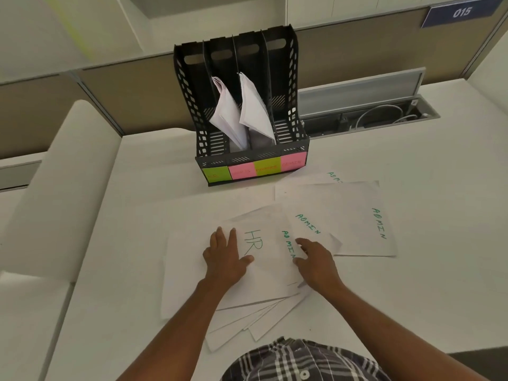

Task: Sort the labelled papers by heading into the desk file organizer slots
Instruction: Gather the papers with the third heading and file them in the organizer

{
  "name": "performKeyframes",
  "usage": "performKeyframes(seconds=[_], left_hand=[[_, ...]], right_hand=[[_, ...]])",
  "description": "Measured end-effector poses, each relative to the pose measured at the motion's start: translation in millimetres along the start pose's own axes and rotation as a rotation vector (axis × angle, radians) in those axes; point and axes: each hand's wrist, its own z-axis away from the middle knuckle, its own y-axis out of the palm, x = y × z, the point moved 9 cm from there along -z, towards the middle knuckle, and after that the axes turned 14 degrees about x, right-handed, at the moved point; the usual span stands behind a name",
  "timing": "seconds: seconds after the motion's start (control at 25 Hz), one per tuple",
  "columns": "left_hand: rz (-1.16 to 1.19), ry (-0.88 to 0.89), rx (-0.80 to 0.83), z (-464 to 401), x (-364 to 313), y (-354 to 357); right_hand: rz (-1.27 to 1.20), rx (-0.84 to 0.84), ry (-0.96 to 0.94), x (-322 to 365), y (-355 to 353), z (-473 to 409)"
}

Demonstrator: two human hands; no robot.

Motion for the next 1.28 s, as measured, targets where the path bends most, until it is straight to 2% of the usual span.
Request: performKeyframes(seconds=[0.16,0.32,0.48,0.56,0.72,0.88,0.92,1.08,1.2,1.28], left_hand=[[-0.012,-0.007,0.014,-4.6,-0.4,-5.1],[-0.001,0.047,-0.031,-16.5,7.5,-29.7],[0.045,0.108,-0.133,-22.1,8.5,-54.3],[0.162,0.107,-0.127,-26.0,9.9,-56.5],[0.525,0.233,-0.084,-27.8,2.5,-54.6],[0.880,0.149,-0.081,-23.5,20.8,-42.8],[0.972,0.132,-0.094,-21.3,25.5,-38.9],[1.257,0.131,-0.101,-13.3,32.2,-20.1],[1.402,0.113,-0.074,-11.2,33.7,-7.7],[1.429,0.062,-0.101,-11.6,41.7,-5.2]], right_hand=[[-0.058,-0.078,-0.046,6.7,-12.5,-7.3],[-0.099,-0.198,-0.109,20.1,-54.4,-17.4],[-0.010,-0.187,-0.233,50.8,-98.8,-33.4],[0.018,-0.169,-0.293,67.5,-113.3,-43.9],[0.016,-0.148,-0.284,77.2,-117.5,-56.6],[0.013,-0.426,-0.219,46.5,-112.4,-30.6],[-0.011,-0.430,-0.170,32.2,-102.2,-24.9],[-0.105,-0.191,-0.005,-11.9,-45.2,-19.6],[-0.341,-0.232,-0.039,-13.2,-46.0,-15.0],[-0.360,-0.293,-0.125,-0.4,-54.6,-6.5]])
